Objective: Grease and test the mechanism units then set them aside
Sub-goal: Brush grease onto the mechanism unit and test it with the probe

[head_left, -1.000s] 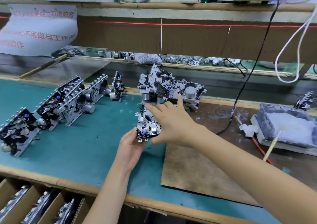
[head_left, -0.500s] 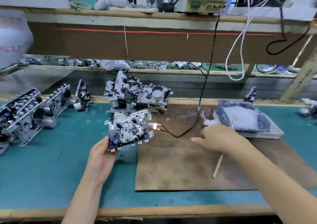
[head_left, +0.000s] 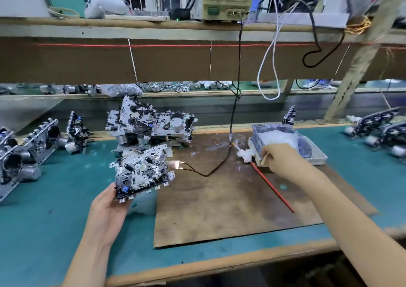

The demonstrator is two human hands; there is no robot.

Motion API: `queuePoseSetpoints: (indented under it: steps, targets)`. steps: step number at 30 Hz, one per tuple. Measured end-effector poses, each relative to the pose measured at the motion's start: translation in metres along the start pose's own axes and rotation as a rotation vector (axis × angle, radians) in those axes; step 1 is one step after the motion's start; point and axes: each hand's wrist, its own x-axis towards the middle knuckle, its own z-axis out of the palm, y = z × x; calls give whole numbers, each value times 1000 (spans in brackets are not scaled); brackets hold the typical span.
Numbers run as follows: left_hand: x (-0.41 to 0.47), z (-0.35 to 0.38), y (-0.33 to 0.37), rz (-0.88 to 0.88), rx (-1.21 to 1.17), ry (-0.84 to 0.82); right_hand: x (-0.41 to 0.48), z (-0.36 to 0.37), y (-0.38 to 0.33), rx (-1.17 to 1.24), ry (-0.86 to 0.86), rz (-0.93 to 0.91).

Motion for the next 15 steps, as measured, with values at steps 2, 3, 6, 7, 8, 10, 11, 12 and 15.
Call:
queuePoseSetpoints:
  steps: [2, 3, 6, 7, 8, 10, 11, 12, 15]
  targets:
    - [-1, 0, 0, -5, -1, 0, 4, 2, 1, 60, 90, 47]
    - [-1, 0, 0, -9, -1, 1, 4, 2, 1, 95, 150, 54]
    - [-1, 0, 0, -10, -3, 1, 1, -2, -2, 192, 354, -22]
    - [-1, 2, 1, -14, -7, 4, -1, -3, -6, 253, 443, -103]
    - [-1, 1, -1, -13, -5, 7, -6, -7, -12, 373, 527, -209]
    - [-1, 3, 0, -15, 22, 9, -19, -16, -32, 686, 621, -432]
    - [-2, 3, 3, -13, 22, 8, -25, -19, -44, 825, 602, -530]
    - [-3, 3, 2, -14, 19, 0, -32, -22, -54, 940, 547, -604]
    - [-4, 2, 4, -22, 21, 41, -45, -22, -89, 1156, 324, -743]
